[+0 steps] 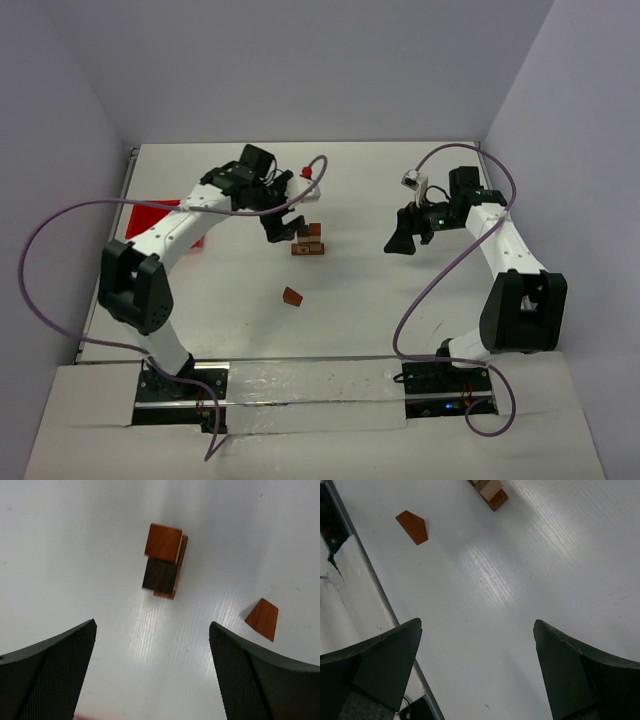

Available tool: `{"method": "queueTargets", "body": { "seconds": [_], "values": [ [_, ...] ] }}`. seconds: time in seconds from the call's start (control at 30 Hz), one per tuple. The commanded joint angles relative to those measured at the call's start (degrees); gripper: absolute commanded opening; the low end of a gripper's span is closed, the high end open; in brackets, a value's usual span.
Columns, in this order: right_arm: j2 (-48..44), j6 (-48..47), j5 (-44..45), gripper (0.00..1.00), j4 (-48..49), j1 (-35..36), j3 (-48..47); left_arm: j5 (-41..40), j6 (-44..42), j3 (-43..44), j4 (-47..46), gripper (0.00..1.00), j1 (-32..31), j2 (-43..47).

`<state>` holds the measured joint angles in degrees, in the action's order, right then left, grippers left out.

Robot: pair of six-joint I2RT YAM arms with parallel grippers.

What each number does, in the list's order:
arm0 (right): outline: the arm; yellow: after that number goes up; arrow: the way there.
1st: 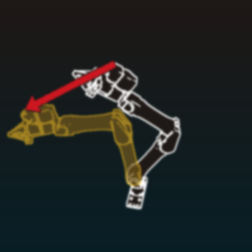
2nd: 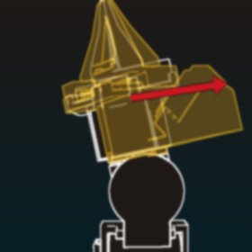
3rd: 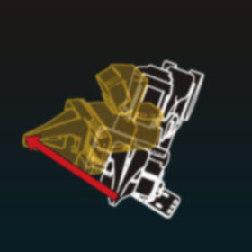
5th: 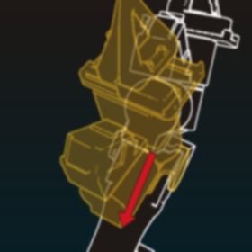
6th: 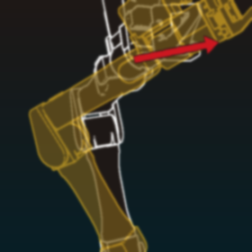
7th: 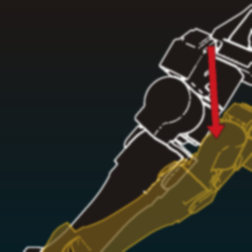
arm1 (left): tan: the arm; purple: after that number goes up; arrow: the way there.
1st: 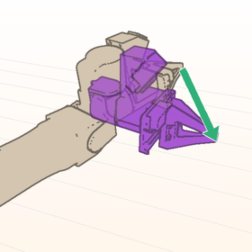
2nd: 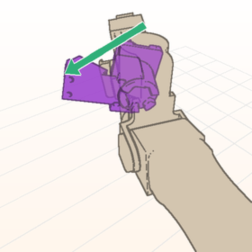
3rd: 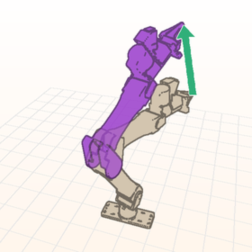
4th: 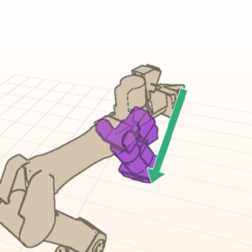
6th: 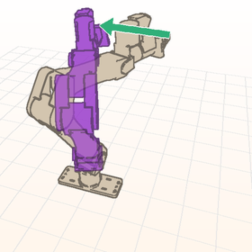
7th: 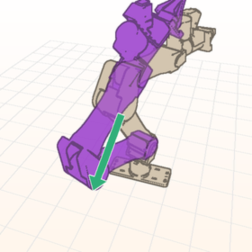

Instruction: Build the wood block tower

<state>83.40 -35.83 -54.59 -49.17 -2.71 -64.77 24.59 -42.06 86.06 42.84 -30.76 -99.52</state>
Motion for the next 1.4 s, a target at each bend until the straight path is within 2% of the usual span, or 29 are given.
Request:
{"method": "queueTargets", "body": {
  "seconds": [0.0, 0.13, 0.3, 0.37, 0.47, 0.5, 0.67, 0.77, 0.9, 1.23, 1.37],
  "values": [
    [-2.0, -0.1, -0.3, 1.0, 1.4, 0.8, -0.1, 7.9, -0.8, -3.5, 1.0, 0.99, 4.1, 10.0],
    [-2.6, -0.1, -0.3, 1.0, 1.8, 1.0, 0.4, 9.5, -7.1, -13.8, 0.8, 0.99, 4.2, 17.7],
    [-4.0, 0.2, 0.3, 1.0, 3.1, 1.6, 1.3, 11.1, -9.9, -22.0, 1.1, 0.99, 2.3, 23.8],
    [-4.5, 0.5, 0.6, 1.0, 3.6, 1.7, 1.6, 9.1, -9.6, -26.8, -0.2, 0.99, -1.3, 25.4],
    [-4.6, 0.7, 0.9, 1.0, 3.9, 1.7, 1.7, -0.3, -7.8, -31.7, -3.7, 0.99, -10.8, 26.6],
    [-4.4, 0.7, 1.1, 1.0, 3.9, 1.8, 1.6, -1.5, -7.1, -32.5, -4.2, 0.99, -11.9, 26.1],
    [-4.0, 0.9, 1.6, 1.0, 3.9, 1.8, 1.7, -4.5, -5.5, -31.0, -5.8, 0.98, -15.3, 20.8],
    [-4.2, 0.8, 1.9, 1.0, 3.9, 1.8, 1.9, -5.5, -5.4, -28.8, -6.5, 0.89, -16.2, 17.4],
    [-3.8, 0.7, 1.9, 1.0, 3.9, 1.8, 1.8, -8.2, -5.7, -28.2, -7.3, 0.85, -17.7, 14.6],
    [-3.2, 0.4, 1.9, 1.0, 3.6, 2.1, 1.5, -10.6, -6.9, -27.6, -9.1, 0.81, -18.2, 9.8],
    [-3.3, 0.4, 2.0, 1.0, 3.6, 2.0, 1.5, -10.9, -7.9, -27.5, -9.1, 0.71, -18.2, 8.6]
  ]
}}
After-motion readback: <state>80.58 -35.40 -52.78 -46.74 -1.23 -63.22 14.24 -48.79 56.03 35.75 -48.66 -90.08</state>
